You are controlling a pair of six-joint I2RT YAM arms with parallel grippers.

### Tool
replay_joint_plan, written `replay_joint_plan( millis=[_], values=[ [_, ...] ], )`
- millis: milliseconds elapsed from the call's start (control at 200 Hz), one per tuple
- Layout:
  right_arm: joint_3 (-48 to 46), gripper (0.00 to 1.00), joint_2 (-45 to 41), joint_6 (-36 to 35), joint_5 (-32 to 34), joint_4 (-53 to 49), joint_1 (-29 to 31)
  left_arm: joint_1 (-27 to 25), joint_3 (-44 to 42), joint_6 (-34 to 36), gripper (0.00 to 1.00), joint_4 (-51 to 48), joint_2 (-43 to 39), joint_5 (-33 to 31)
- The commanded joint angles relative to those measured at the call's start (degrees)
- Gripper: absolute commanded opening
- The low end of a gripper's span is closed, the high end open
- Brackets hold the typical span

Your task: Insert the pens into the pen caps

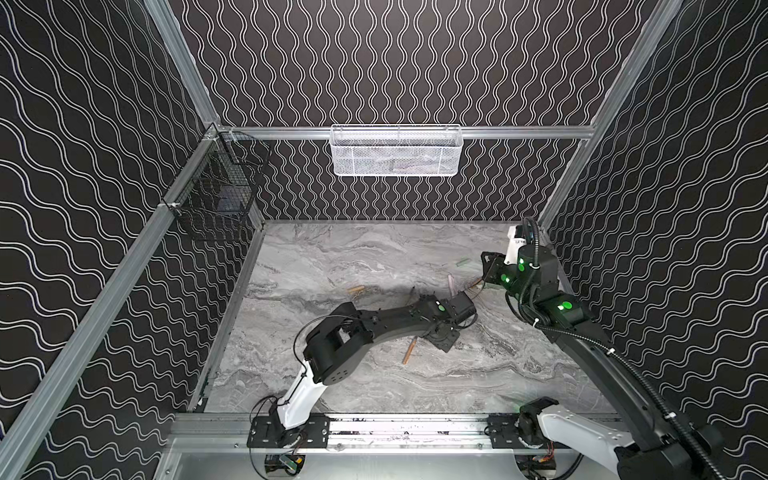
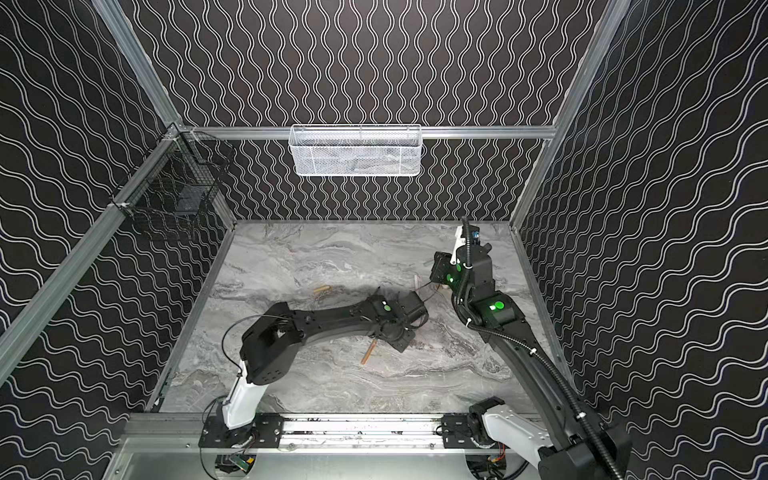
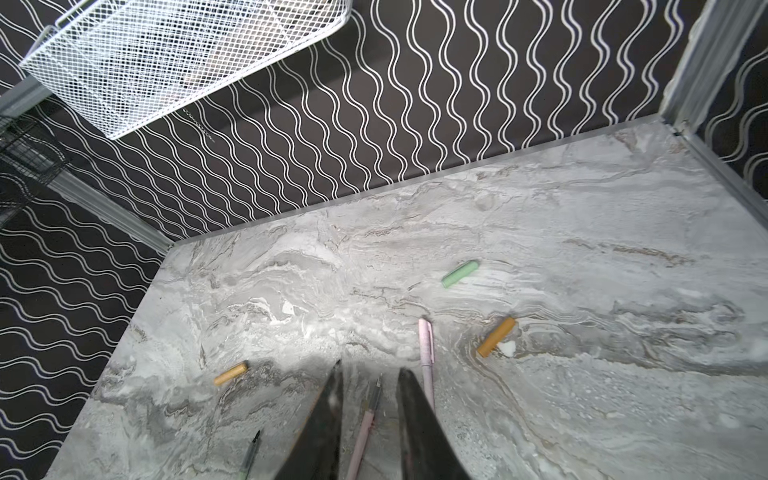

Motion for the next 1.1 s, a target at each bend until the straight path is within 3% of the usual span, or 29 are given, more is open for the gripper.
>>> replay_joint_plan(
  millis=[0, 125, 230, 425, 676, 776, 871, 981, 1096],
  values=[
    [-0.1, 0.26, -0.8, 0.3, 1.5, -2.3, 0.0, 0.0, 2.4, 1.6, 0.20, 1.3, 2.6, 0.5],
    [0.1, 0.26, -0.9, 0.2, 1.5, -3.6, -0.1, 0.0, 3.7, 2.0, 0.22, 1.2, 4.5, 0.3],
    [0.2, 0.27, -1.2, -0.1, 1.7, -4.4, -0.1, 0.0, 3.7, 2.1, 0.37, 1.4, 4.2, 0.5],
    [1.3, 0.28, -1.7, -0.2, 3.1, -6.0, -0.2, 0.2, 5.0, 3.3, 0.43, 0.2, 1.0, 1.0],
    [3.3, 0.28, -0.6, 1.6, 4.7, -8.2, -0.4, 5.6, 1.4, 4.1, 0.46, 1.9, -13.3, 6.3],
    [3.4, 0.27, 3.9, 0.0, 1.4, -9.8, -0.2, 10.9, -4.7, 3.2, 0.46, 5.8, -23.3, 8.1],
    [2.5, 0.27, 9.3, 2.6, -1.9, -9.5, 0.4, 18.1, -13.5, 0.7, 0.48, 16.0, -33.8, 11.1],
    [3.2, 0.27, 17.4, 5.4, -7.9, -9.3, 1.7, 23.9, -21.0, 0.1, 0.53, 24.2, -43.0, 7.9],
    [6.5, 0.32, 26.8, 6.3, -7.5, -9.9, 5.1, 25.6, -27.2, -1.0, 0.54, 30.5, -48.1, 5.3]
  ],
)
